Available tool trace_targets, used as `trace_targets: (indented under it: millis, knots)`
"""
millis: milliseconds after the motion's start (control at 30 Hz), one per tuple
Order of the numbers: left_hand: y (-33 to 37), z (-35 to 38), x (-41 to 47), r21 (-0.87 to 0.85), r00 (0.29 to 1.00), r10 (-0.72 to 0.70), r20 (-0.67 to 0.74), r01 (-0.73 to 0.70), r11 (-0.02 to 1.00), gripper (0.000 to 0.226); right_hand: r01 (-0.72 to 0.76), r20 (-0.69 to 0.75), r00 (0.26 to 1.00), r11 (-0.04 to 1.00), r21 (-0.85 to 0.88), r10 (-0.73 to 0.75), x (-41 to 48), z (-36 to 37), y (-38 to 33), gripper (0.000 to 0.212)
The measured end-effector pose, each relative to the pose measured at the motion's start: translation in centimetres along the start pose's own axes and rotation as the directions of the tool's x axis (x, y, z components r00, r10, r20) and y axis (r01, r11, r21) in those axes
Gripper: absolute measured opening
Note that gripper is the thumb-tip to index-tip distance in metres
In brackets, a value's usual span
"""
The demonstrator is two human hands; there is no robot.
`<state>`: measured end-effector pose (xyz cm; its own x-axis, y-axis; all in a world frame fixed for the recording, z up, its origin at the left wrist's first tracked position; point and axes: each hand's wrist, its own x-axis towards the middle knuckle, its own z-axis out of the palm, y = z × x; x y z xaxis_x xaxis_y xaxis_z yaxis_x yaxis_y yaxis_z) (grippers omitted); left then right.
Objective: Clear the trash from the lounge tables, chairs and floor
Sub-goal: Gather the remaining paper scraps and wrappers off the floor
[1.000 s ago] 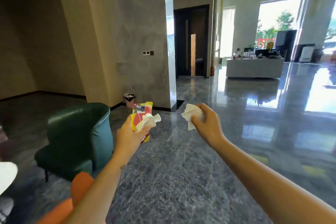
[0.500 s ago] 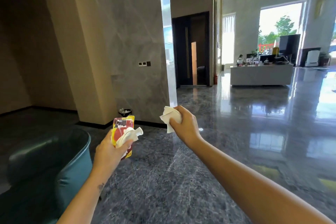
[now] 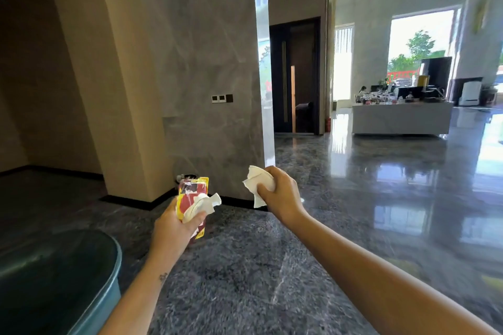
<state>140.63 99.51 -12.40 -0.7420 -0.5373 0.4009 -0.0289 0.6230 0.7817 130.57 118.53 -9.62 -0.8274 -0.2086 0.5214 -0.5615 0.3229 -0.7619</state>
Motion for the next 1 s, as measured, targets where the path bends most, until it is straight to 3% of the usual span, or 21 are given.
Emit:
trace_targets:
  millis: [333, 567, 700, 833, 1000]
  knots:
    - [-12.3, 4.8, 22.4, -0.084, 0.998, -0.053, 0.045, 0.056, 0.995, 0.026, 0.024, 0.059, 0.998, 1.0, -0.012, -0.023, 19.8, 18.4, 7.6, 0.009]
    - [-20.3, 8.2, 40.9, -0.048, 0.993, -0.115, -0.014, 0.114, 0.992, 0.025, 0.039, 0.126, 0.991, 0.999, 0.017, -0.041, 37.0, 31.6, 13.3, 0.007]
    - [-24.1, 8.6, 51.3, -0.033, 0.983, -0.172, -0.068, 0.17, 0.985, 0.028, 0.047, 0.164, 0.985, 0.999, 0.015, -0.049, 46.6, 38.8, 14.7, 0.028]
    - [-28.5, 9.6, 59.9, -0.005, 0.979, -0.185, -0.085, 0.185, 0.983, 0.029, 0.062, 0.2, 0.978, 0.998, -0.003, -0.06, 53.8, 46.0, 17.2, 0.01]
    - [-34.9, 12.1, 71.2, -0.018, 0.981, -0.183, -0.064, 0.182, 0.983, 0.027, 0.062, 0.182, 0.982, 0.998, -0.017, -0.058, 62.9, 55.0, 21.3, 0.019]
